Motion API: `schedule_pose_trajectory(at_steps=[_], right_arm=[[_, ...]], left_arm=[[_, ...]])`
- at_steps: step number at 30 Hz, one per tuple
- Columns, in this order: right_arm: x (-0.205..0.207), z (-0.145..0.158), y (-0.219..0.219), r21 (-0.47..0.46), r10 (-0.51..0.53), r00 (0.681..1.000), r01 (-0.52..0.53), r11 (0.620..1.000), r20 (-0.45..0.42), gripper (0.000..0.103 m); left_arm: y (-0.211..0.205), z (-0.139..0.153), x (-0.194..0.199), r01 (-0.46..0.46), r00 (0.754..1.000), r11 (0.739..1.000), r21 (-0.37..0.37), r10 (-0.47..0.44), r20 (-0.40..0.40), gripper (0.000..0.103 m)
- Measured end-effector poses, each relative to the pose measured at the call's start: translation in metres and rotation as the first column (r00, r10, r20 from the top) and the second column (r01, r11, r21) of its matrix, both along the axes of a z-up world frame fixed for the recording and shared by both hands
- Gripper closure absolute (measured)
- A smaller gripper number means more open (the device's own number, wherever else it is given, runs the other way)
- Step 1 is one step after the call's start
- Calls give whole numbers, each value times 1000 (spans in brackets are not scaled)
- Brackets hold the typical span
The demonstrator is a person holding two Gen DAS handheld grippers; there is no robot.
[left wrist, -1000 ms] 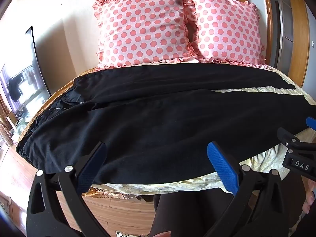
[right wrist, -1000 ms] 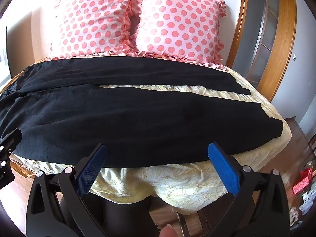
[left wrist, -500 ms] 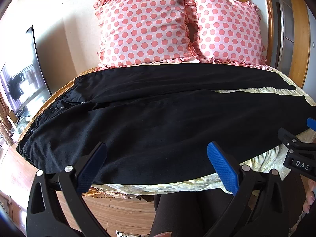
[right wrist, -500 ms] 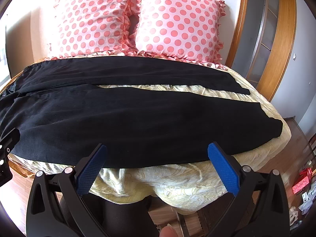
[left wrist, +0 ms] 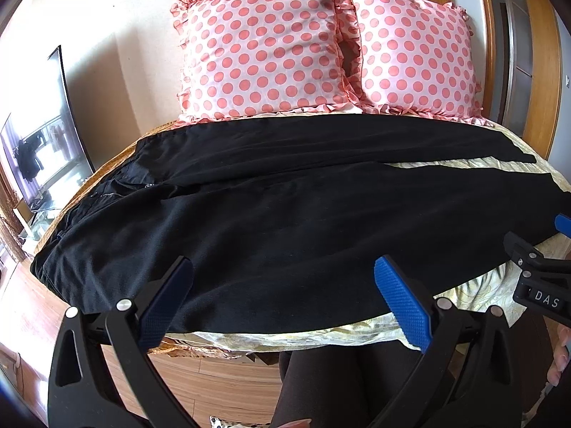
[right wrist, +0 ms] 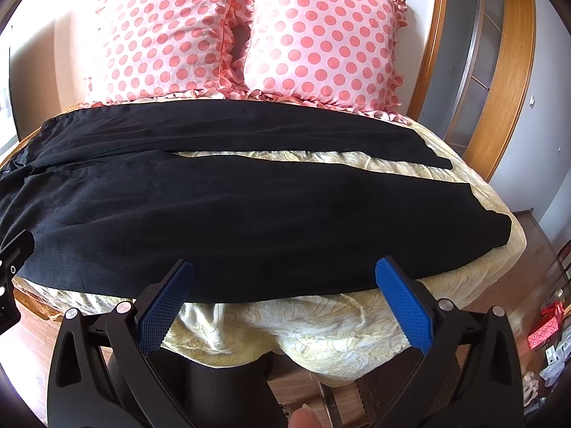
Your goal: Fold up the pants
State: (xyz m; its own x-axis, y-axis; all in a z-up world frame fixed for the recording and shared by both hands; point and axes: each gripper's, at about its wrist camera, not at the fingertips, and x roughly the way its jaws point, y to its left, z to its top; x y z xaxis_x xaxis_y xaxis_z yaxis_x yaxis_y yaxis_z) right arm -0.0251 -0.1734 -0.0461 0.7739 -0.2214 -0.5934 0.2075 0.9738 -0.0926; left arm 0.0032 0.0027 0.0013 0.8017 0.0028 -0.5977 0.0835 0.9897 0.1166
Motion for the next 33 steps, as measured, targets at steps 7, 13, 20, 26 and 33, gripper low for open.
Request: schedule_pose_trajectory(at_steps=[7,13,20,26,33], right_arm=[[1,-2,-1,0,1,1000,-1,1000,-2,1],[-1,-5,-4,3,-2,1000,2,1000,-4,1],[1,-3,-3,3,-2,1000,2,1000,-5,1],[0,-3,-3,3,-1,1000,1,1000,-6,1],[3,-4,-3,4,-3,1000,3,1000,-7,1]], left_arm=[[5,1,0,-1,1000,1000,1,1,-2,2],[6,0,0,-4,1000,1000,3,4,-2,2],[6,0,1,-4,1000,1000,1,4,-3,2],[7,0,1,-4,1000,1000,0,4,-4,2],[9,0,0,-4,1000,1000,-2,4,-4,2]])
